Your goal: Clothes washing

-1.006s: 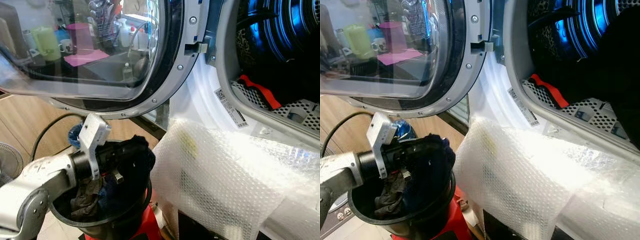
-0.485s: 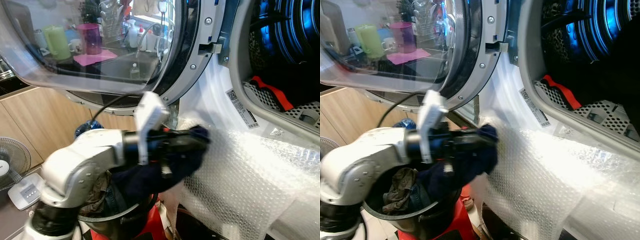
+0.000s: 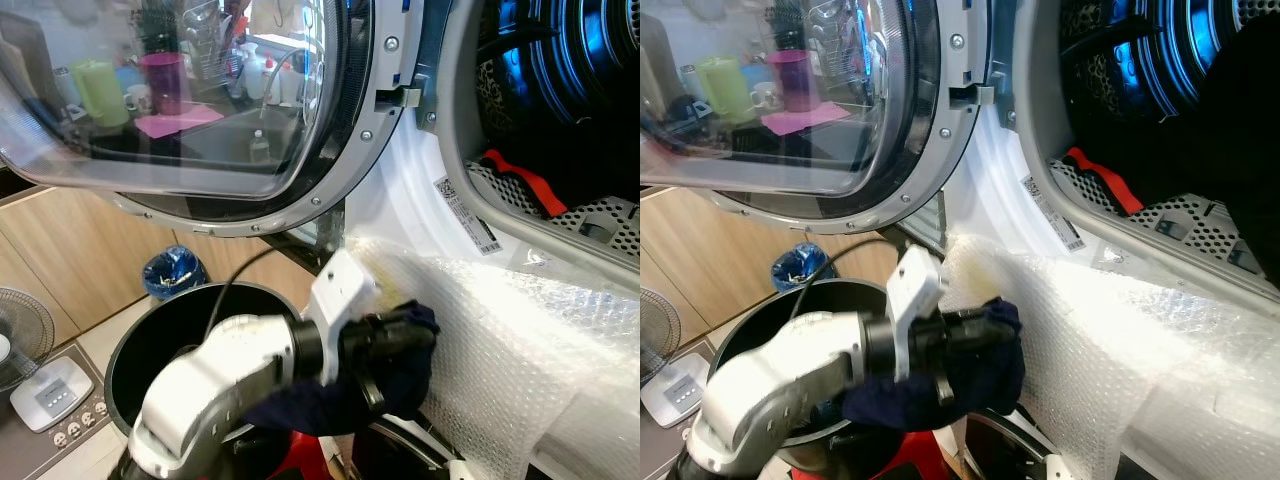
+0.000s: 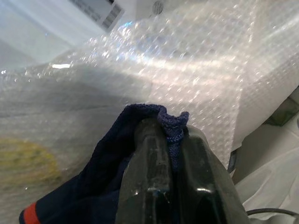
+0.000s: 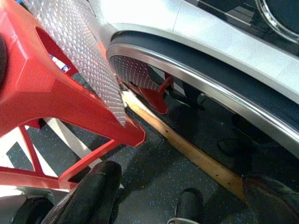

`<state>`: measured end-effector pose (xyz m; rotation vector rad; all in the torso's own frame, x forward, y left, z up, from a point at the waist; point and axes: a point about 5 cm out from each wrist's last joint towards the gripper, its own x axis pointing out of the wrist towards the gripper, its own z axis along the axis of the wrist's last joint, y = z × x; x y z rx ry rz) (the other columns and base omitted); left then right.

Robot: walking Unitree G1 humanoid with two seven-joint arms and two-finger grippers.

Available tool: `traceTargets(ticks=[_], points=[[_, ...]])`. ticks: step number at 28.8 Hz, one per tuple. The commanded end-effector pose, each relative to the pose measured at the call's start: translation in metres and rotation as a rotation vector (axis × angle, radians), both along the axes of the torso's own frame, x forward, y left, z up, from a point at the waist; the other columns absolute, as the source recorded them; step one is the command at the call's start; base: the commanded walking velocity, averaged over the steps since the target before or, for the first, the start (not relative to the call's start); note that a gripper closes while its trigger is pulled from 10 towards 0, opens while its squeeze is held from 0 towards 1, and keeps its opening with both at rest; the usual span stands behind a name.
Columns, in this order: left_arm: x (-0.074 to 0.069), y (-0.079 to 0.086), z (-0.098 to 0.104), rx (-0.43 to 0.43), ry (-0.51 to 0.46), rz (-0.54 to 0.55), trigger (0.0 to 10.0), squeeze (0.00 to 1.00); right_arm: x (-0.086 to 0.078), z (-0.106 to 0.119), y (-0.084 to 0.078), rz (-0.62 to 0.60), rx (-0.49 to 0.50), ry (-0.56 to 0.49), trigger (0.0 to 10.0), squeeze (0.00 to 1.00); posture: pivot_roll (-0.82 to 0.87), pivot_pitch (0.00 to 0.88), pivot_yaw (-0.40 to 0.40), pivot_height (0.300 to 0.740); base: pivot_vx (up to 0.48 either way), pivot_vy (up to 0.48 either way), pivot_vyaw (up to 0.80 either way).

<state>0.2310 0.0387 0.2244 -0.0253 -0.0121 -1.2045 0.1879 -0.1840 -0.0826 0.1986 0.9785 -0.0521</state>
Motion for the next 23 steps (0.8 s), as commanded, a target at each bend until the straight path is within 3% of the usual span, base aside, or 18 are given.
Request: traceTargets(ticks=[1, 12, 19, 23], points=[[-0.009, 0.007, 0.007, -0.039, -0.010, 0.007, 10.0, 0.00, -0.002, -0.001, 0.003, -0.002, 0.003, 0.003, 10.0, 0.00, 0.13, 0.000, 0.043, 0.740, 0.000, 0.000, 0.00], [0.000, 0.025, 0.019, -0.124, -0.044, 0.210, 10.0, 0.00, 0.000, -0.001, 0.007, -0.014, 0.021, -0.008, 10.0, 0.00, 0.16, 0.011, 0.051, 0.740, 0.000, 0.000, 0.00], [0.001, 0.025, 0.022, -0.146, -0.045, 0.217, 10.0, 0.00, 0.000, 0.000, 0.007, -0.021, 0.024, -0.010, 10.0, 0.00, 0.15, 0.018, 0.052, 0.740, 0.000, 0.000, 0.00], [-0.001, 0.022, 0.019, -0.112, -0.053, 0.204, 10.0, 0.00, -0.001, -0.001, 0.006, -0.016, 0.018, -0.003, 10.0, 0.00, 0.16, 0.021, 0.049, 0.740, 0.000, 0.000, 0.00]])
